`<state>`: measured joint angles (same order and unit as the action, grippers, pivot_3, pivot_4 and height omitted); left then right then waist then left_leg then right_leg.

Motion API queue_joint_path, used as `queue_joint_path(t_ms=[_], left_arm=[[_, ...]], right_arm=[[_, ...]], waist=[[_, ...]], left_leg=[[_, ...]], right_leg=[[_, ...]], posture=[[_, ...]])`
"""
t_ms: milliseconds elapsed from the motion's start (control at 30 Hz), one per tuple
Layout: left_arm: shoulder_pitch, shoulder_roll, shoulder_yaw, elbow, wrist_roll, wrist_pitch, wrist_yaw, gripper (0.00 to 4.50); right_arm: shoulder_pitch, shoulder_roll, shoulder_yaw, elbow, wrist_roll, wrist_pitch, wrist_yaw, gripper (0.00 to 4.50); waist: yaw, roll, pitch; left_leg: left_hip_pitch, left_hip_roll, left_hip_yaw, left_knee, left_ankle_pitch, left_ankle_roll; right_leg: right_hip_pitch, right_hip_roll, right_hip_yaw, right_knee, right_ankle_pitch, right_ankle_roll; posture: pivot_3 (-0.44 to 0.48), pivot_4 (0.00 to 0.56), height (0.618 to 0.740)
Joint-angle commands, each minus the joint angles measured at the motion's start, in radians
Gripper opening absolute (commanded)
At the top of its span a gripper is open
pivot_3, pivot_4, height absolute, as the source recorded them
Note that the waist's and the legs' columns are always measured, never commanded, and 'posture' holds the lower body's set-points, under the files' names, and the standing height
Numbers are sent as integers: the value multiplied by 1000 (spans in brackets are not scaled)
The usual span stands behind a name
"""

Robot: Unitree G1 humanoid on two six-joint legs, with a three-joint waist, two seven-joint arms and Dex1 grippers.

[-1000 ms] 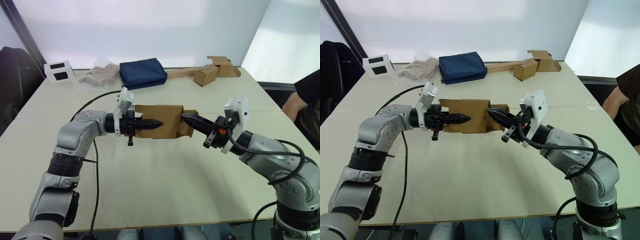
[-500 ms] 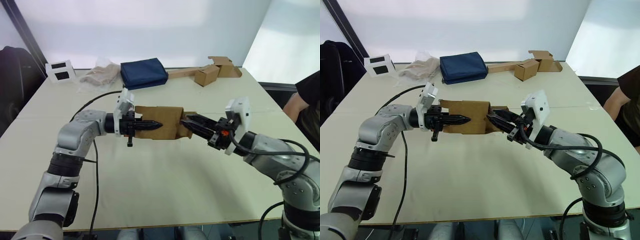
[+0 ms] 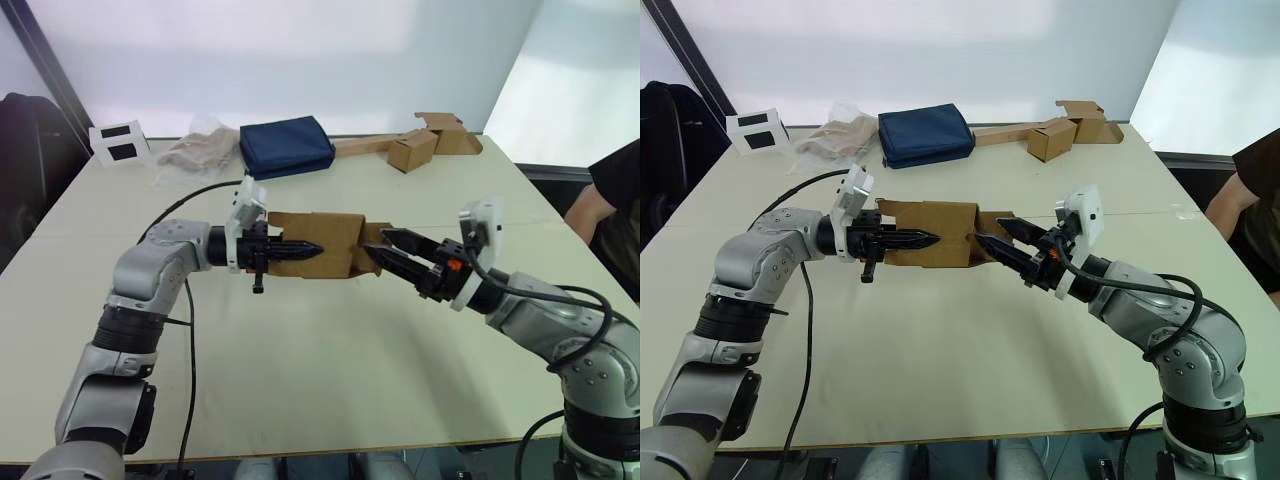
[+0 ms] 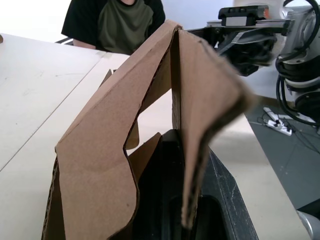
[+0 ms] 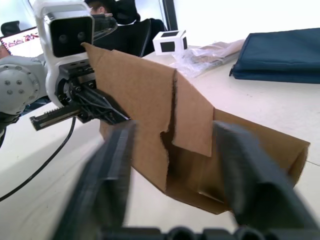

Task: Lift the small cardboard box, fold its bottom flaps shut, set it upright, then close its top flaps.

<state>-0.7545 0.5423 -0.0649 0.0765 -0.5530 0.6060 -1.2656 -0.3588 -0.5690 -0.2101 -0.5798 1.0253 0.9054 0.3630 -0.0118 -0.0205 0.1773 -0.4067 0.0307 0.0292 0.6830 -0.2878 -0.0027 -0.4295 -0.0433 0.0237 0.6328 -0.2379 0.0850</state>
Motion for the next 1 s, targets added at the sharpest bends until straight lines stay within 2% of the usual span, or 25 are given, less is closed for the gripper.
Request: queue_joint_path(t_ms=[33, 67, 167, 700, 1000], left_arm=[[1, 9, 7, -25, -2, -11, -3, 0], [2, 10, 7, -26, -2, -11, -3, 0], [4, 10, 8, -26, -2, -12, 0, 0], [0, 4, 23, -42, -38, 38, 11, 0], [-23, 0, 64, -62, -145, 179, 39, 0]], right_arm=[[-24, 3, 6, -9, 0, -22, -3, 667], [-29, 6, 13, -7, -3, -23, -6, 218], [-39, 13, 25, -2, -12, -31, -7, 96], [-44, 19, 74, -8, -78, -51, 0, 96], [-43, 36, 149, -20, -166, -96, 12, 96]], waist=[[0, 0, 0], [0, 0, 0], [-1, 0, 0], [0, 0, 0], [-1, 0, 0]], left_leg=[[0, 0, 0, 0, 0, 0], [0, 0, 0, 0, 0, 0], [0, 0, 0, 0, 0, 0], [0, 0, 0, 0, 0, 0], [0, 0, 0, 0, 0, 0]], right_leg=[[0, 0, 0, 0, 0, 0], [0, 0, 0, 0, 0, 0], [0, 0, 0, 0, 0, 0], [0, 0, 0, 0, 0, 0], [0, 0, 0, 0, 0, 0]], posture=[[0, 150, 740], [0, 150, 740], [0, 150, 740], [0, 150, 740], [0, 150, 740]])
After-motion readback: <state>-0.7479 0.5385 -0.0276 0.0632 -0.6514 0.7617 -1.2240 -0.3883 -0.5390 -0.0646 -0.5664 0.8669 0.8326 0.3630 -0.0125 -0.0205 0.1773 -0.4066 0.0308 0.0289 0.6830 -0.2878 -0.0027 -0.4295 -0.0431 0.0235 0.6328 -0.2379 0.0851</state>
